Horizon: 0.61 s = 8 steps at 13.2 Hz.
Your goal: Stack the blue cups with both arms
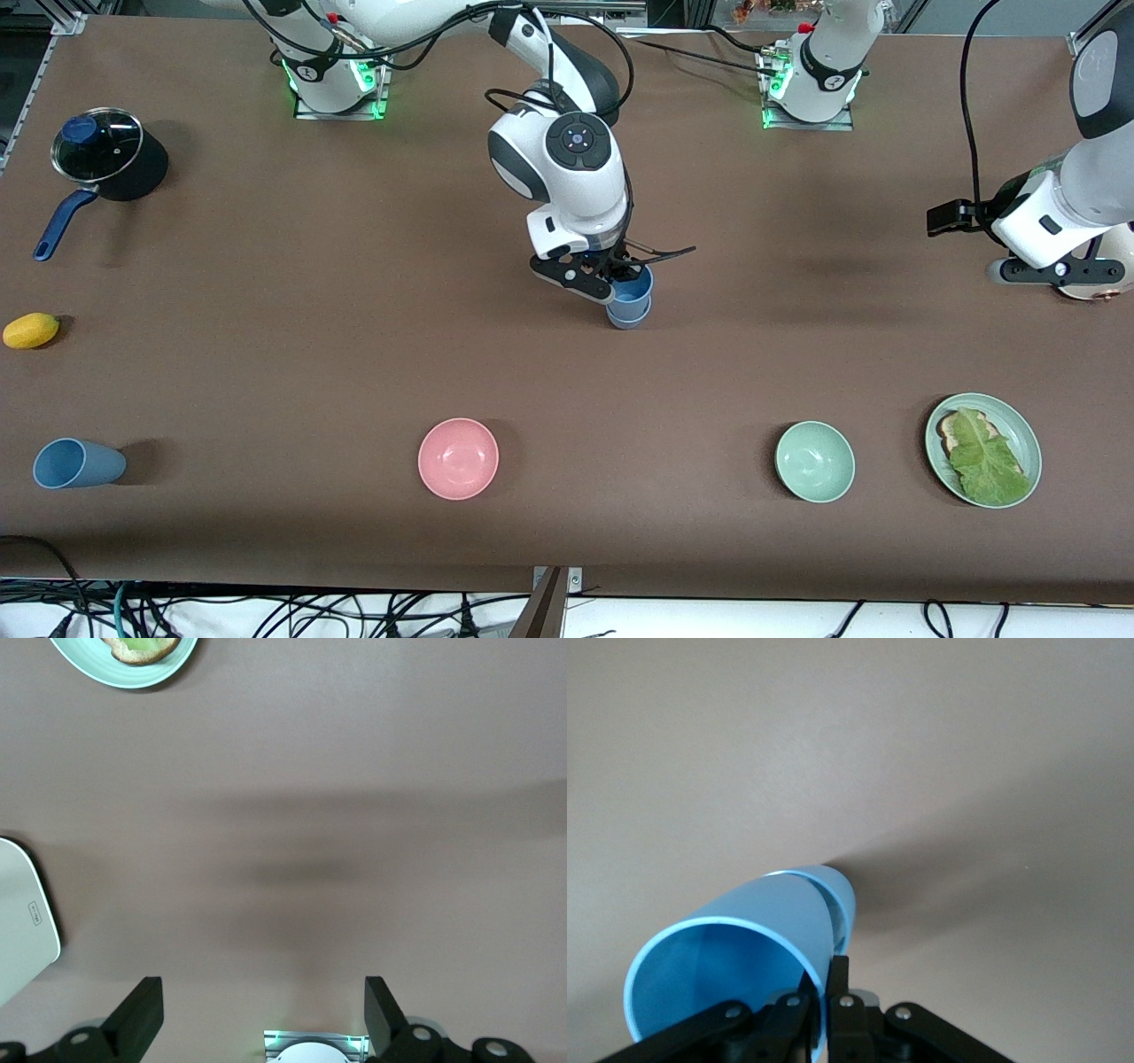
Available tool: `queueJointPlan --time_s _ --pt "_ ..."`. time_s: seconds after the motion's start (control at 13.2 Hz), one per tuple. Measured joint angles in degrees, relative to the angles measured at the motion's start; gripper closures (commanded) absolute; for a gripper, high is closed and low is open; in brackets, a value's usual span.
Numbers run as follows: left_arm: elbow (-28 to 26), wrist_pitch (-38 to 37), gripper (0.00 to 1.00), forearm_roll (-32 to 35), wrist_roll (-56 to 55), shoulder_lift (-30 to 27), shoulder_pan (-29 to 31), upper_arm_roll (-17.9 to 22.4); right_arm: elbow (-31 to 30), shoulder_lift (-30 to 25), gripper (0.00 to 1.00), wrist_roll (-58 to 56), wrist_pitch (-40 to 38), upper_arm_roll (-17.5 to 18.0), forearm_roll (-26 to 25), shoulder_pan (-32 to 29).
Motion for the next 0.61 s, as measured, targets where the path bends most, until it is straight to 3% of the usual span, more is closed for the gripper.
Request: queueJointPlan --time_s 0.23,0.3,0.38,0.45,0.53,0.61 --pt "0.0 -0.01 0.0 0.0 0.0 0.03 0.08 0.11 0.08 0.0 1.0 0.02 -2.13 0.01 0.0 0.18" --pt "0.0 -0.01 0.0 0.0 0.0 0.04 0.11 0.18 0.09 0.0 0.94 0.02 -2.34 0.0 0.0 0.18" --pt "0.0 -0.01 0.0 0.0 0.06 0.09 -0.12 0.47 0.09 0.0 0.6 0.02 -2.43 0.0 0.0 0.18" --pt "0.0 -0.01 0.0 0.0 0.07 0.17 -1.58 1.99 0.09 0.0 0.37 0.02 -2.43 0.0 0.0 0.17" --pt "0.0 -0.01 0.0 0.0 0.07 0.25 -5.14 5.81 0.09 0.0 0.33 0.02 -2.44 -0.02 0.0 0.16" --pt "0.03 -0.01 0.0 -0.01 0.07 0.31 -10.79 11.83 0.12 0.0 0.22 0.04 -2.44 -0.08 0.0 0.12"
